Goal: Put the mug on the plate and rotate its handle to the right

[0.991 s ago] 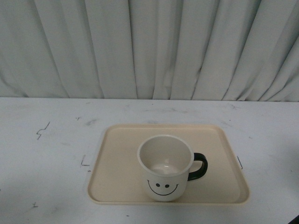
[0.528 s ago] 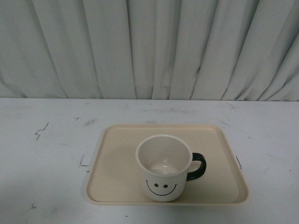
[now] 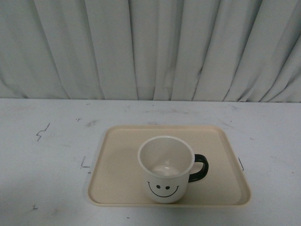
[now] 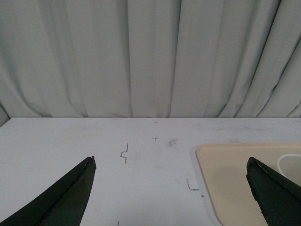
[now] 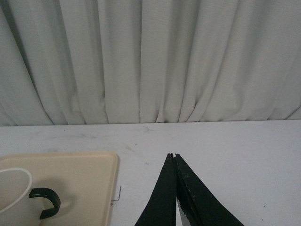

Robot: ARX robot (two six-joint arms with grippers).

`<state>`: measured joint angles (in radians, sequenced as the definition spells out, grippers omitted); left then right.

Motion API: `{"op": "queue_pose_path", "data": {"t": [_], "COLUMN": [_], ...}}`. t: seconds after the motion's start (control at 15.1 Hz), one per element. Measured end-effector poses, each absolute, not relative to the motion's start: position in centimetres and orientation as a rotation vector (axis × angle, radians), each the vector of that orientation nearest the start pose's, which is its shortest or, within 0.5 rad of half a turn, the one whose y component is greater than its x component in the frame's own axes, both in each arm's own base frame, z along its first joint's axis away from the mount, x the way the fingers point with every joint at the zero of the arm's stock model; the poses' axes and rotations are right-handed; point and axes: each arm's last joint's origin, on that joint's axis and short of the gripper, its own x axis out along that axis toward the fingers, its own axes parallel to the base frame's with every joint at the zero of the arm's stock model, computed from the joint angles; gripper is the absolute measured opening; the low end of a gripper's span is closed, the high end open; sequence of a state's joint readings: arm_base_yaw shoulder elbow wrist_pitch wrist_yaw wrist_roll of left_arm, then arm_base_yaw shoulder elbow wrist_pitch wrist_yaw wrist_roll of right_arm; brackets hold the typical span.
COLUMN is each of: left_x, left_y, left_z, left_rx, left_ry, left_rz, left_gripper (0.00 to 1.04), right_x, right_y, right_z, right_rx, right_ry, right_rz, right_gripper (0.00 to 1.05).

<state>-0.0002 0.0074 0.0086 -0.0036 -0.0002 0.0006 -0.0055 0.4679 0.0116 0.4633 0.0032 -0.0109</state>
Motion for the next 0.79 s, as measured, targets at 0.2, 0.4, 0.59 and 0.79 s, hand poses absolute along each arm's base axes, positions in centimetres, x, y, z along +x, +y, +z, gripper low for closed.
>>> {"op": "queue_pose_path", "data": {"t": [0.2, 0.4, 0.59, 0.79], "left_x": [9.8, 9.8, 9.8, 9.8], "left_y": [0.0, 0.0, 0.0, 0.0], "left_z": [16.6, 16.5, 16.6, 16.6], "left_rx": [0.001, 0.001, 0.001, 0.001], "left_ry": [0.002, 0.003, 0.002, 0.002], "left_rz": [0.000, 0.000, 0.000, 0.000], "left_gripper": [0.98, 0.98, 0.98, 0.98], "right_x": [11.5, 11.0, 10.6, 9.7], "right_y": [-0.1, -0.1, -0.1, -0.1], "right_z": [17.1, 17.0, 16.9, 16.8], "right_rx": [-0.011, -0.011, -0.011, -0.011], "right_ry": [-0.013, -0.013, 0.001, -0.009], "right_rz": [-0.009, -0.009, -0.009, -0.005], "right_gripper": [0.02, 0.02, 0.02, 0.02]}}
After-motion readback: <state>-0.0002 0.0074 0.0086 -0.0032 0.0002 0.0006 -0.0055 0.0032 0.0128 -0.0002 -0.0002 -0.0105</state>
